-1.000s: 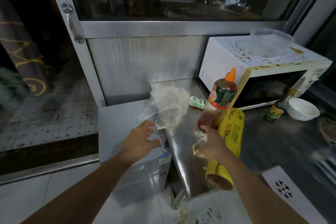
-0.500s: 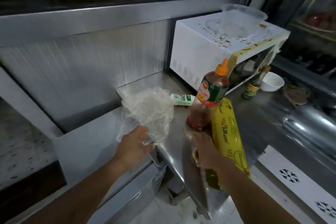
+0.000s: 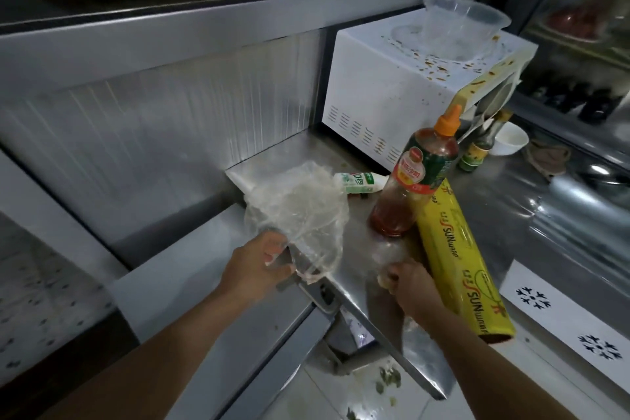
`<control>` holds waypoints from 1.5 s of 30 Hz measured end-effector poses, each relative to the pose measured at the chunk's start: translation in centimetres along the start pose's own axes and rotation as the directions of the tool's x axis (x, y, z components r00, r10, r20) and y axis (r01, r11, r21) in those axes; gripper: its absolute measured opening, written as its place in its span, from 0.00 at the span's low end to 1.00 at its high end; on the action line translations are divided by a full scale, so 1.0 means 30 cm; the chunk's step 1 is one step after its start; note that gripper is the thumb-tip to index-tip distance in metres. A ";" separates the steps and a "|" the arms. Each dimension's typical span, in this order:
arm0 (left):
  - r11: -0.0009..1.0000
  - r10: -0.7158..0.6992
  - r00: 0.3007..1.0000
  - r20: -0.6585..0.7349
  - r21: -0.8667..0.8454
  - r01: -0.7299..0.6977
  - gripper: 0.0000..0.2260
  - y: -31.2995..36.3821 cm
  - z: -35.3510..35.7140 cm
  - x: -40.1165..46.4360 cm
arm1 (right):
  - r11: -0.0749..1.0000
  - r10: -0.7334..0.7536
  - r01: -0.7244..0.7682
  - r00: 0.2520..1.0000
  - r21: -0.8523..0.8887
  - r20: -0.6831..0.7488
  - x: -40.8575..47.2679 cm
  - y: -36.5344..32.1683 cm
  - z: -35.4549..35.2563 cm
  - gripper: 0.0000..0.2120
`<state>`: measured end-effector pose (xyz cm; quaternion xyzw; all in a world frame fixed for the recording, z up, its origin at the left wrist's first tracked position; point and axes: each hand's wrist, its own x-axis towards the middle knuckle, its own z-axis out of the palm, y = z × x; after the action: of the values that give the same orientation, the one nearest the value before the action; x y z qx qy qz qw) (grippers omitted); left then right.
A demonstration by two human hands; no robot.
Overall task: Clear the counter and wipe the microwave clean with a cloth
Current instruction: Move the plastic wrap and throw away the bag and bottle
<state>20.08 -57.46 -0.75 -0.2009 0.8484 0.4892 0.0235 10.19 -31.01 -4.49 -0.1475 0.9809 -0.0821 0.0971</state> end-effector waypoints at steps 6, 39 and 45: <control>1.000 0.003 1.000 0.006 -0.021 -0.003 0.18 -0.008 -0.088 0.032 | 0.995 -0.070 0.083 0.970 0.047 -0.232 -0.009 -0.117 -0.148 0.09; 0.957 0.154 0.988 -0.019 0.250 -0.144 0.40 0.035 -0.062 0.397 | 0.796 -0.034 0.002 0.999 0.605 0.041 0.307 -0.287 -0.143 0.29; 0.951 0.173 0.983 -0.054 0.268 -0.153 0.33 0.041 -0.018 0.458 | 0.530 -0.143 -0.149 0.955 0.835 0.261 0.314 -0.267 -0.121 0.36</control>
<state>7.10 -61.74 -2.71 -0.1439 0.9197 0.3646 -0.0232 2.78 -40.94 -1.02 -0.0907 0.7908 -0.5240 0.3031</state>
